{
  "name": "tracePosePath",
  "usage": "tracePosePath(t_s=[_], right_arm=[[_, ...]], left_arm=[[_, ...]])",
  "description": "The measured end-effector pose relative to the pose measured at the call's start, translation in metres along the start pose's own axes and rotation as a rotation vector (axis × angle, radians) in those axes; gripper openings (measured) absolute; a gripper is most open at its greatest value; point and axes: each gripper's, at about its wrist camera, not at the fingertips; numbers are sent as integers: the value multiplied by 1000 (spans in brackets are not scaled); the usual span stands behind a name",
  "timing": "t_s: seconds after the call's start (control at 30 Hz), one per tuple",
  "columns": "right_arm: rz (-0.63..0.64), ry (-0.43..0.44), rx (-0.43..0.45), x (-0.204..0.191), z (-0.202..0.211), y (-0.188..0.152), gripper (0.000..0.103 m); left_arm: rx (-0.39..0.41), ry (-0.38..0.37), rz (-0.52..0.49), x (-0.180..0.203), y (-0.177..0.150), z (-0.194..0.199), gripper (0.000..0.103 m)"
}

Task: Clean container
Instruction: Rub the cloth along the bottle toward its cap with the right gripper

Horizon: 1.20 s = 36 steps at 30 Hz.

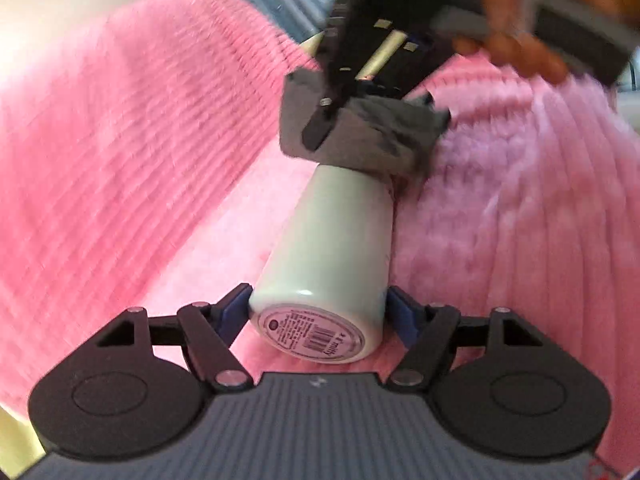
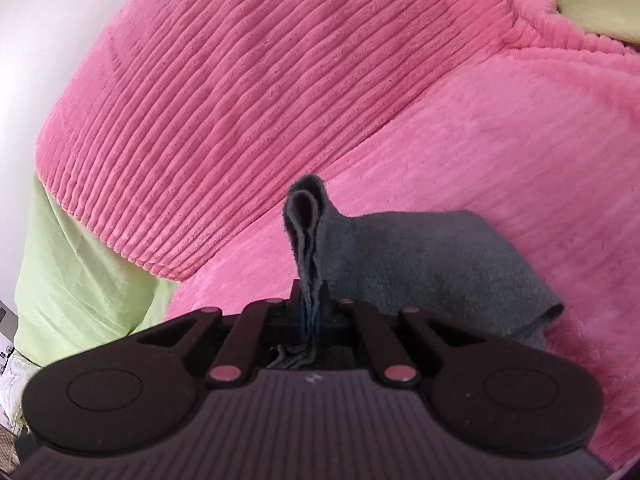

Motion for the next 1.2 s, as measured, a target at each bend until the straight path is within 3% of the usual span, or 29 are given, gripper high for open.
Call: tracePosePath(t_s=[0.07, 0.17, 0.3, 0.4, 0.5, 0.6, 0.83, 1.1, 1.2], right_arm=[[-5, 3, 12, 2, 3, -5, 1], [-28, 12, 28, 8, 8, -8, 1], [-21, 23, 27, 3, 16, -11, 5], [31, 116, 2, -21, 25, -24, 5], [74, 233, -55, -46, 23, -40, 5], [108, 257, -142, -66, 6, -58, 5], [22, 231, -164, -44, -19, -54, 1], [19, 32, -47, -12, 2, -14, 0], [2, -12, -9, 0, 9, -10, 0]], left_arm=[[-12, -109, 145, -21, 2, -3, 78], [-13, -135, 180, -23, -2, -6, 78], [21, 3, 9, 5, -5, 1, 77], [42, 104, -121, 22, -9, 4, 77], [57, 172, -213, 33, -15, 9, 77], [67, 190, -241, 38, -19, 14, 75], [44, 163, -223, 38, -26, 7, 72], [55, 153, -189, 33, -29, 6, 73], [46, 117, -140, 25, -25, 7, 74]])
Point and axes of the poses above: each gripper's, at about its wrist camera, not at the fingertips, and z roughly against the way its jaws point, x to its right, y to its top, and after that the axes turned 8 degrees about -x, right-handed
